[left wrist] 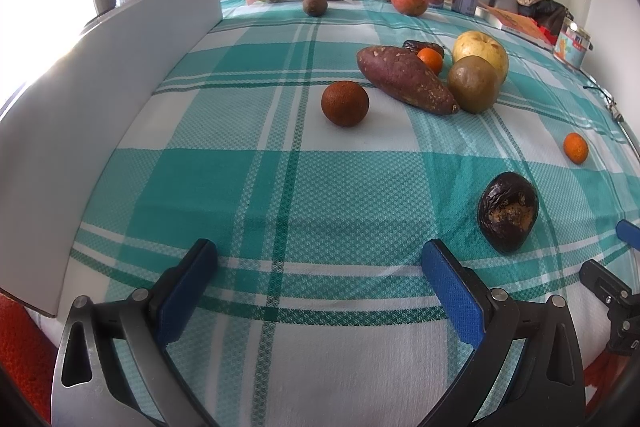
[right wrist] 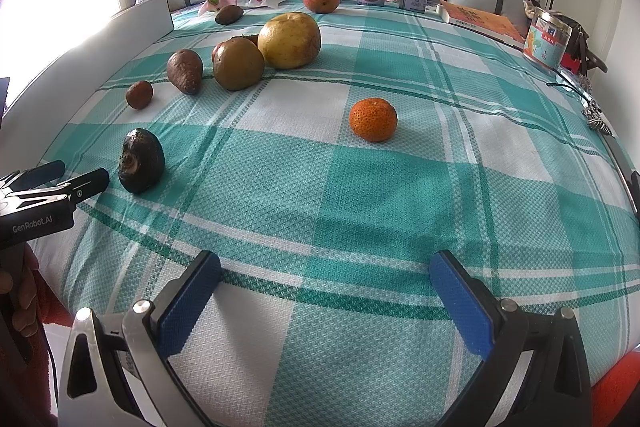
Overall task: Organize fruits
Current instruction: 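Move the left tool toward the brown round fruit while the right tool approaches the dark purple fruit, then close the left tool on the brown round fruit while the right tool grasps the dark purple fruit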
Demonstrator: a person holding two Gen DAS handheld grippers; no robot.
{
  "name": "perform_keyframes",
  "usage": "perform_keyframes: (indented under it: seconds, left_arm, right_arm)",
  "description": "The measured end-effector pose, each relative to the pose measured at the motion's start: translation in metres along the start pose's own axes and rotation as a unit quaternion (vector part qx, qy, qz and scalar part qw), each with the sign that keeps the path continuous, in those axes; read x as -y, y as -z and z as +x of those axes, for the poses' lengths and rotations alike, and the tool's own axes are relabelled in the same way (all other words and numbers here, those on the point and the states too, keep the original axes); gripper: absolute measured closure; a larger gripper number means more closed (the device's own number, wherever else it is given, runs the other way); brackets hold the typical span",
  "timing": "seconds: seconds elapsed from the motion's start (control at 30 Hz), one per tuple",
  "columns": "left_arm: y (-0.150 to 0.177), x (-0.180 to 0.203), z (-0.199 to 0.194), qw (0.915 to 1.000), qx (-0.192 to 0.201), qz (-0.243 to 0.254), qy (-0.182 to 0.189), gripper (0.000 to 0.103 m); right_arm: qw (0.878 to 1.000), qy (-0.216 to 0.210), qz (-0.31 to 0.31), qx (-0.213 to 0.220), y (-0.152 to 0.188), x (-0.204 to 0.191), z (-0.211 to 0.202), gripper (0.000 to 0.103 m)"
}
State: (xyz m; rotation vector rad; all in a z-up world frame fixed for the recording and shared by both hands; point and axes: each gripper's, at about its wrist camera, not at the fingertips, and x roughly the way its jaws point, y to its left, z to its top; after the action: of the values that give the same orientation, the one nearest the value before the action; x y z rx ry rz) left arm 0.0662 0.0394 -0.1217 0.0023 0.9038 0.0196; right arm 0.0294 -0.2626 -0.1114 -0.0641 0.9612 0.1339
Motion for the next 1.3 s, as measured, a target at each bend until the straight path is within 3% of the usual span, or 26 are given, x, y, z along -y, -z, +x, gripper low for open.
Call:
perform_keyframes:
  seconds: [0.77, 1.07, 1.13, 1.3]
  left_arm:
    - [0.002, -0.003, -0.002, 0.9997, -0.001, 0.013, 0.02, 0.0]
    - [0.001, -0.012, -0.006, 0.999, -0.02, 0.006, 0.039, 0.001]
    - [-0.002, -0.017, -0.008, 0.9982, -0.026, -0.011, 0.053, 0.001]
    - [-0.029, -0.021, -0.011, 0.9961, 0.001, -0.024, 0.085, 0.002]
  right_arm:
    - [1.0, 0.002, 0.001, 0.015, 0.0, 0.0, -0.001, 0.0]
    - [1.0, 0.004, 0.003, 0.03, 0.004, 0.0, -0.001, 0.0]
    - [0.999, 0.004, 0.003, 0.036, 0.005, 0.0, -0.002, 0.0]
    - [0.999, 0.006, 0.003, 0.042, 0.007, 0.0, -0.002, 0.0]
